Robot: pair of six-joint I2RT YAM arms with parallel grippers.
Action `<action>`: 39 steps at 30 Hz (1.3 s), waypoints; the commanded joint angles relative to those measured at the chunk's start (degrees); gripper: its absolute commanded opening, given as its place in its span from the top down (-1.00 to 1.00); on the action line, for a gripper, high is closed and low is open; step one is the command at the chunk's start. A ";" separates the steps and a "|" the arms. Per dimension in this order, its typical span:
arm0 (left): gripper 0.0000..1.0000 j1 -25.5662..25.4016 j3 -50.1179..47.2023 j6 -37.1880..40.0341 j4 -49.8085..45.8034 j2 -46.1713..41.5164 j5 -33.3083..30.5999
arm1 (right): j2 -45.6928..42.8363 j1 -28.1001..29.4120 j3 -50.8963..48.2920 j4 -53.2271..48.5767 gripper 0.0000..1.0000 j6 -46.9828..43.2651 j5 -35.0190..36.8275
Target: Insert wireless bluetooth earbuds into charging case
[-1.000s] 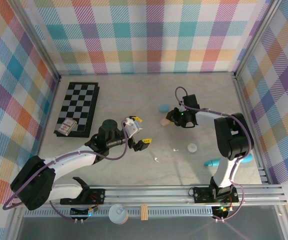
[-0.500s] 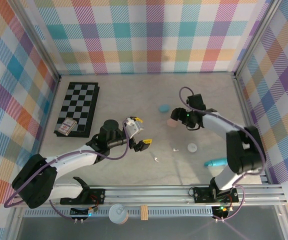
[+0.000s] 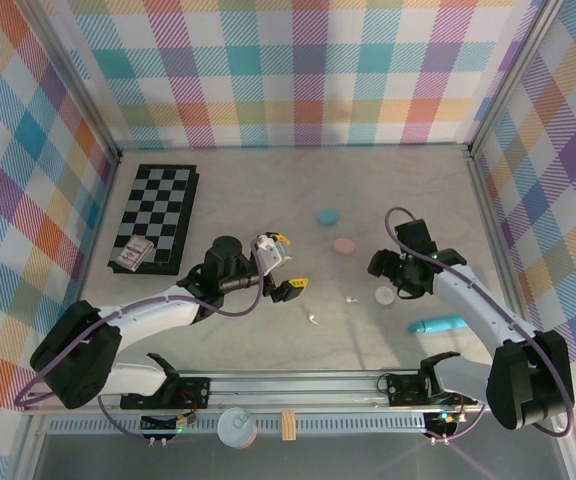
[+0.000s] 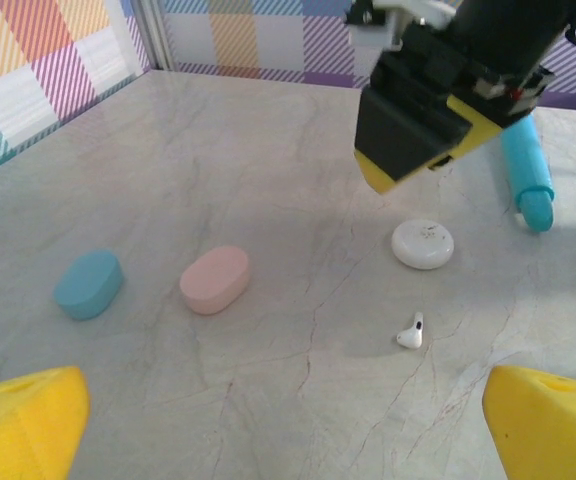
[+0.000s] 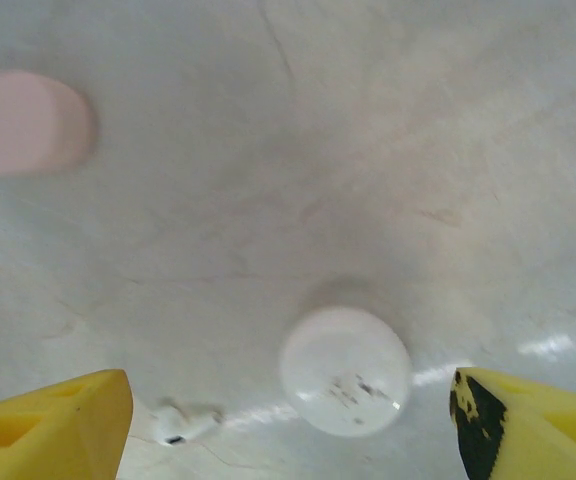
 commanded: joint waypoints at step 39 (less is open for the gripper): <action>-0.99 -1.87 1.35 0.87 1.31 0.45 1.64 | 18.35 3.77 2.50 -0.15 -0.19 10.30 2.87</action>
